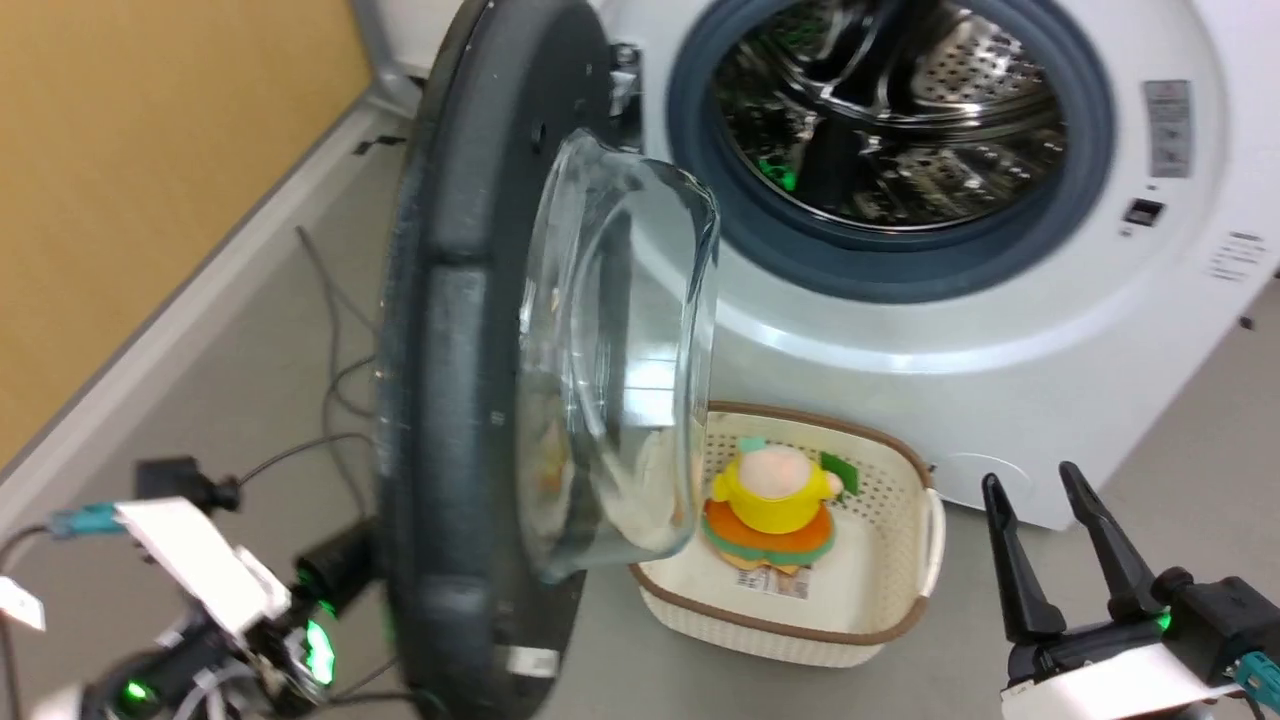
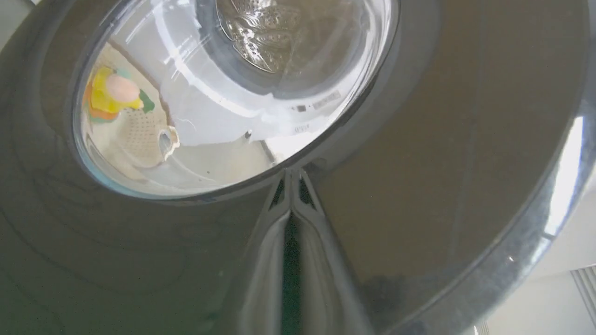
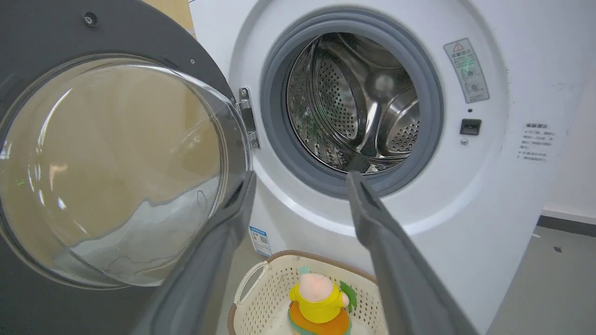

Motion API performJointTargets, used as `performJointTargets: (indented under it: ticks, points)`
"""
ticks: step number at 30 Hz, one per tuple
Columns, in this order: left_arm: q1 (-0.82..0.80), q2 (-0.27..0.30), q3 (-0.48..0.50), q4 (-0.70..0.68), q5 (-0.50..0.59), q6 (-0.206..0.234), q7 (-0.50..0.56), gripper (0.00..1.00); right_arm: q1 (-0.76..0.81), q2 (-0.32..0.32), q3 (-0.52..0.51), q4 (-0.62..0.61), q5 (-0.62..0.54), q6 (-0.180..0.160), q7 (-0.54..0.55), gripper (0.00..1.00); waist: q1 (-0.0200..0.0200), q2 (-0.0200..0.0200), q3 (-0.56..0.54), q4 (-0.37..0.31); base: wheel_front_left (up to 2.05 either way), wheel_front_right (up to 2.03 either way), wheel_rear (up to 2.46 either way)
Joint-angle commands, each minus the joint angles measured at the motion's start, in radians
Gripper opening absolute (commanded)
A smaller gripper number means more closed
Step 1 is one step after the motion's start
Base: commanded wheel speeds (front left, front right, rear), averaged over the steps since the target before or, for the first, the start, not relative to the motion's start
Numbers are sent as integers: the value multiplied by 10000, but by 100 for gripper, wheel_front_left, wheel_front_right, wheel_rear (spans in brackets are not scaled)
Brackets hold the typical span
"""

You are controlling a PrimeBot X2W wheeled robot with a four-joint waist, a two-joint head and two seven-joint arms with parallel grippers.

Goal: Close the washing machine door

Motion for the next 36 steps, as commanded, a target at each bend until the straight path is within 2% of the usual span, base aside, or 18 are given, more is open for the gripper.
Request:
performJointTargets:
  ticks: [1,4,7,12,18,29,31,36]
  points:
    - [315,-91,-337,-249,-179,76,-53,0,98,8,-32,28,-71,8,-46,100,1,0,7,-303,0,0,0]
    - [837,-105,-1245,-750,-707,209,-534,0,68,-29,-31,18,-79,8,-46,100,1,0,112,-701,0,0,0]
    - [1102,-108,-2154,-966,-947,281,-1474,0,25,-78,-38,16,-63,8,-46,100,1,0,249,-1149,0,0,0]
    - [1018,-110,-3530,-637,-1156,18,-2962,0,-69,-101,-4,14,-68,8,-46,100,1,0,512,-2069,0,0,0]
    - [454,-111,-4664,106,-1782,-336,-4821,0,-290,-49,-6,-115,-46,8,-46,100,1,0,895,-3424,0,0,0]
    - [-1324,-111,-5552,1873,-2052,-742,-7971,0,-409,220,-33,-198,59,8,-46,100,1,0,1486,-5778,0,0,0]
    - [-1562,-112,-5592,2085,-1990,-777,-8258,0,-420,245,-24,-189,72,8,-46,100,1,0,1534,-5945,0,0,0]
    - [-2831,-112,-5689,3298,-1881,-1056,-10023,0,-504,411,79,-134,138,8,-46,100,1,0,1710,-6731,0,0,0]
